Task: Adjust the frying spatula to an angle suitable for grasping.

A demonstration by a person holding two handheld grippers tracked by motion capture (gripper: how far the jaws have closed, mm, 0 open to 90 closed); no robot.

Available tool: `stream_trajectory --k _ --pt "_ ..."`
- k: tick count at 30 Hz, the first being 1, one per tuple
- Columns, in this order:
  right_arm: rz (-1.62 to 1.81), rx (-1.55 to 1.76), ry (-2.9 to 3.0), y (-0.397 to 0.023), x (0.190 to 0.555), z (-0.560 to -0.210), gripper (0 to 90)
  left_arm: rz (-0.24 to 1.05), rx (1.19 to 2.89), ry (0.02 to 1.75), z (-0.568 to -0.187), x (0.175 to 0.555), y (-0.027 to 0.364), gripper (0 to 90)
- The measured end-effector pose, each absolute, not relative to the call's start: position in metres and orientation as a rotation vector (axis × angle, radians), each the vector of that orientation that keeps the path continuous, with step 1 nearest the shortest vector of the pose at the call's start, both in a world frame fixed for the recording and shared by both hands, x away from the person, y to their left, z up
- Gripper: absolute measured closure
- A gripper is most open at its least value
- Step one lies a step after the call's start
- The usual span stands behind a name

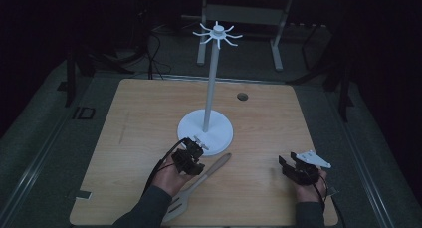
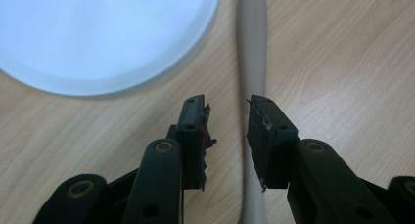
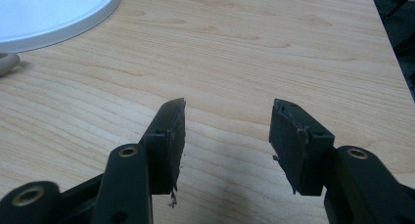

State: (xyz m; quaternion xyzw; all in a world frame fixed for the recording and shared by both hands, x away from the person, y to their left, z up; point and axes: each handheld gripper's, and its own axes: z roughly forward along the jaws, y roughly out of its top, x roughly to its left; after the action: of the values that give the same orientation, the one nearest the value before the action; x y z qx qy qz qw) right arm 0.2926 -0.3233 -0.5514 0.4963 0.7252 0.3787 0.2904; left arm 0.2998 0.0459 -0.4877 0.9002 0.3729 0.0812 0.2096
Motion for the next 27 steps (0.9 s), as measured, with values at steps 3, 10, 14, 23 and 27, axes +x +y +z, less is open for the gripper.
stream_trajectory --k 3,10,14,23,27 --pt "1.010 1.325 1.934 -0.323 0.293 -0.552 47.2 0.209 2.536 1.037 -0.492 0.301 0.039 68.6" --pt "1.010 1.329 1.930 -0.325 0.293 -0.552 46.9 0.172 2.598 1.034 -0.506 0.302 0.020 68.5" --pt "1.015 1.332 1.920 -0.326 0.293 -0.551 46.9 0.167 2.636 1.033 -0.516 0.303 0.013 68.6" --pt "1.015 1.343 1.908 -0.329 0.293 -0.551 46.6 0.168 2.671 1.023 -0.531 0.303 0.010 73.9" --pt "1.013 1.342 1.908 -0.329 0.293 -0.551 46.5 0.167 2.675 1.005 -0.531 0.303 0.013 75.1"
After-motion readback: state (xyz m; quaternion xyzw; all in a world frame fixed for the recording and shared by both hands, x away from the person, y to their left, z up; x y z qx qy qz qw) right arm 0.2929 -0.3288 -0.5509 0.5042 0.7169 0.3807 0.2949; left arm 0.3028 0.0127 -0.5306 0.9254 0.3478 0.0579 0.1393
